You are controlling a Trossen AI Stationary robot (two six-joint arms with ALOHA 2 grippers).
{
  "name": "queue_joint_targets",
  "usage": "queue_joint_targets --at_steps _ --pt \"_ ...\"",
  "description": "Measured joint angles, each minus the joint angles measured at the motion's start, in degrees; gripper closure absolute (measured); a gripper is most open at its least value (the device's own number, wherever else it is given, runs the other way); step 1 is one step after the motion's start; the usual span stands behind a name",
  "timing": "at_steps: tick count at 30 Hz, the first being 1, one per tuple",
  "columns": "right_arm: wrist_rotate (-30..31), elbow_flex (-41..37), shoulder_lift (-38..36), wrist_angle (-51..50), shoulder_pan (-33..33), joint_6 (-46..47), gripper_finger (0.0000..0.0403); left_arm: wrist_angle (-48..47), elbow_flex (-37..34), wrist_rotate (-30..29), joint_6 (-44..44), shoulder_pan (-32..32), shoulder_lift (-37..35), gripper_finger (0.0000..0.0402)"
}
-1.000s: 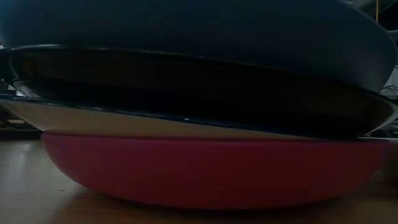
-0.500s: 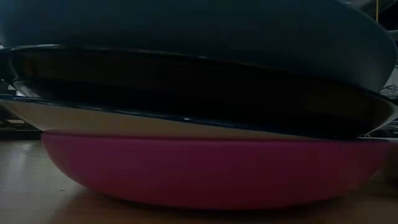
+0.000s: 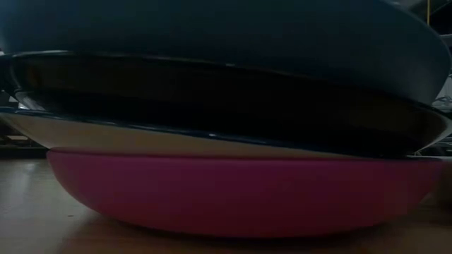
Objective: Sort dishes
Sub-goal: Put the green plate in the dish rack
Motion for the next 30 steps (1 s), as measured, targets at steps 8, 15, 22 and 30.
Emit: queue_joint_targets --at_steps 8,15,22,30 --pt "3.09 0.04 -0.41 -0.87 0.02 -1.02 0.0391 -1.05 -0.15 -4.53 -1.38 1.46 -0.89 0.0184" --pt "9.84 4.77 -0.86 0.08 -0.07 -2.8 0.0391 -1.11 -0.13 -4.47 -1.38 1.63 -1.33 0.0183" --pt "18.33 15.42 -0.9 -6.74 -0.73 -3.68 0.0389 -4.41 -0.13 -4.29 -5.82 1.63 -1.66 0.0183" --pt "31.84 26.67 -1.87 -25.24 -1.59 -4.11 0.0391 -9.91 -0.2 -4.14 -13.73 1.61 -1.61 0.0183"
